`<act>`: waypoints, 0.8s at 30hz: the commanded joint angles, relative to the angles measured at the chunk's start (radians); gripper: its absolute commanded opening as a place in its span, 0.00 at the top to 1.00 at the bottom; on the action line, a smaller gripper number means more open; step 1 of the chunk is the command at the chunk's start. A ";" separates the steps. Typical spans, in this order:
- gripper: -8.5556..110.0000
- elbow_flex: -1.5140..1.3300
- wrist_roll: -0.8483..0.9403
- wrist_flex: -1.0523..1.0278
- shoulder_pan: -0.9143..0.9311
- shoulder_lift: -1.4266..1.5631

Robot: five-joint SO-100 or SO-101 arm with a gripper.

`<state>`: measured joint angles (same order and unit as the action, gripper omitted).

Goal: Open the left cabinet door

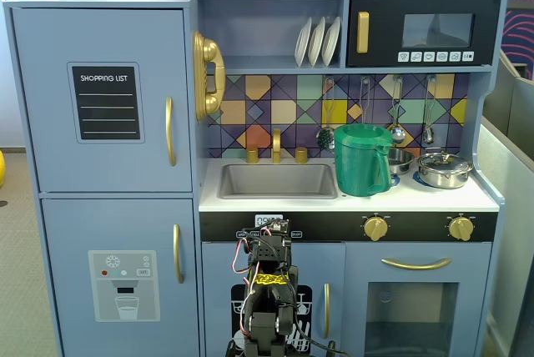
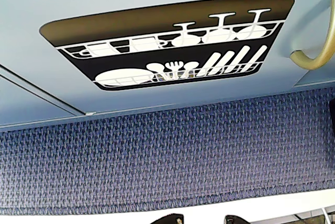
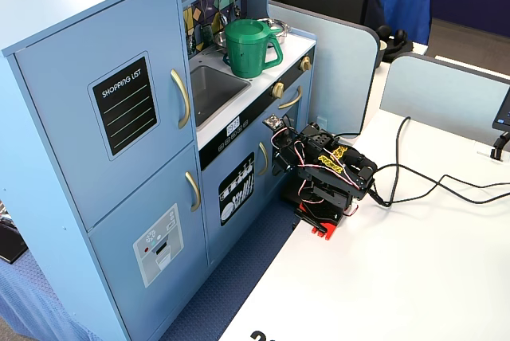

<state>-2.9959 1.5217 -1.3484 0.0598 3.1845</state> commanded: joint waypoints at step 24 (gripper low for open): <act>0.93 0.023 0.100 -0.018 0.087 -0.006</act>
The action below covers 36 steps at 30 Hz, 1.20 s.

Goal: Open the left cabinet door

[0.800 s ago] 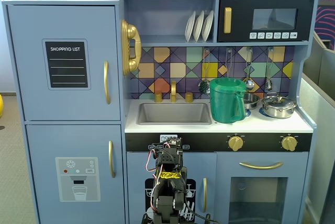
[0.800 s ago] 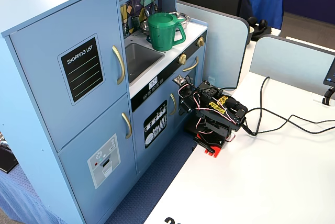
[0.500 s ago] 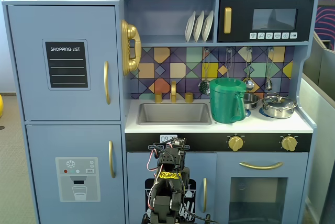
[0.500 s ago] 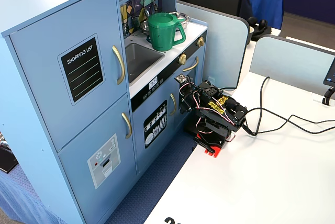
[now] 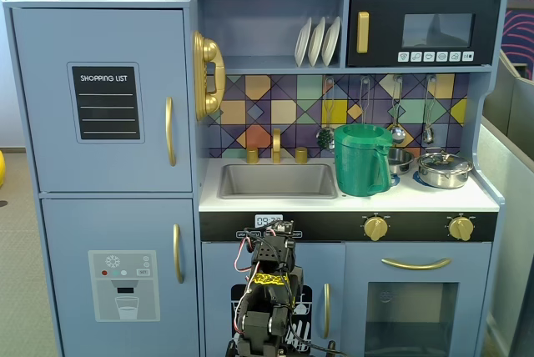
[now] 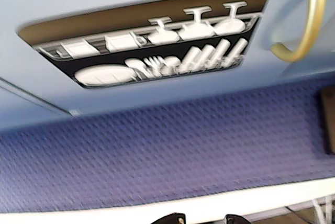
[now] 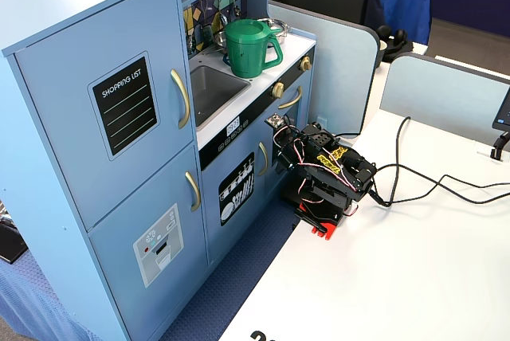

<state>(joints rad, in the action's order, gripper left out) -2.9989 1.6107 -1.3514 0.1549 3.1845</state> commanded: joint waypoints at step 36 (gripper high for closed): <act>0.59 0.910 0.044 0.821 -0.730 -0.511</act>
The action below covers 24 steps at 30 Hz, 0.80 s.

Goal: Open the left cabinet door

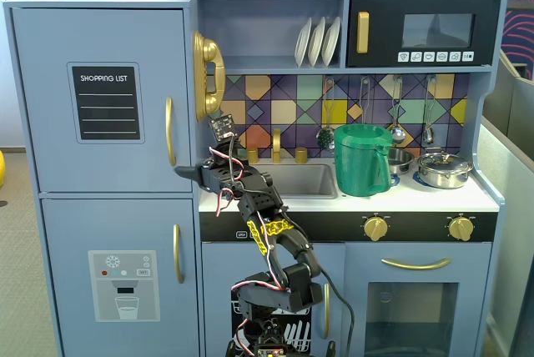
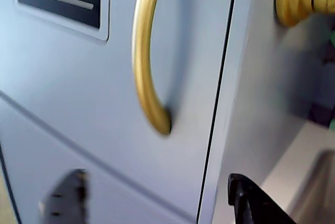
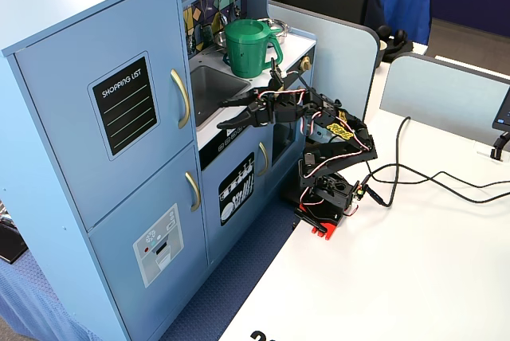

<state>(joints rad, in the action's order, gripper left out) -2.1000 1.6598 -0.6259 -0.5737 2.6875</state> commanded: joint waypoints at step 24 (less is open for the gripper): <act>0.63 -0.025 0.014 0.543 -0.110 -0.253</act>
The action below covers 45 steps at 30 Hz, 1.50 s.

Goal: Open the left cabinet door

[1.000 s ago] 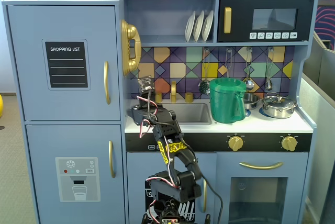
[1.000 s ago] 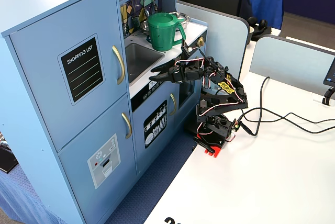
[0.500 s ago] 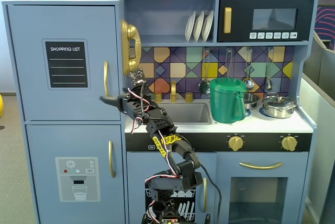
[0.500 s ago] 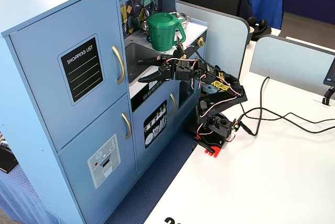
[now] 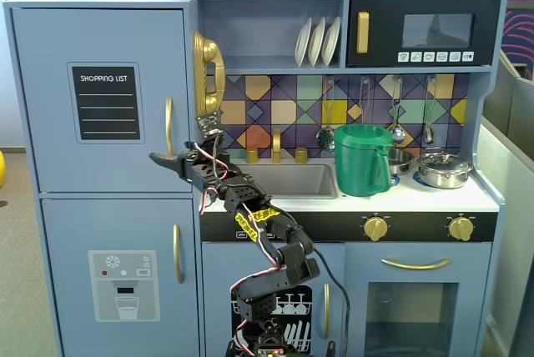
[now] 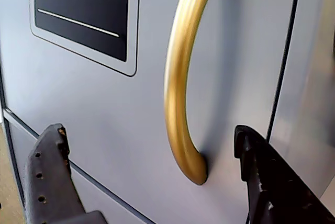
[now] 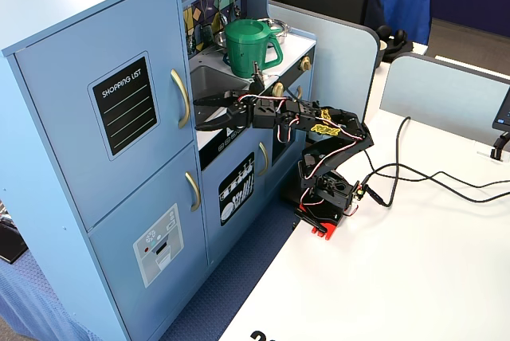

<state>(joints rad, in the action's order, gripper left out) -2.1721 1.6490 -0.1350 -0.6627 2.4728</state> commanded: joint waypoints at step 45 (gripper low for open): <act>0.68 -0.334 0.535 0.265 -0.189 0.305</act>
<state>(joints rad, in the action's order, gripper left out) -2.4820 2.2427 0.1810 -0.9618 2.6231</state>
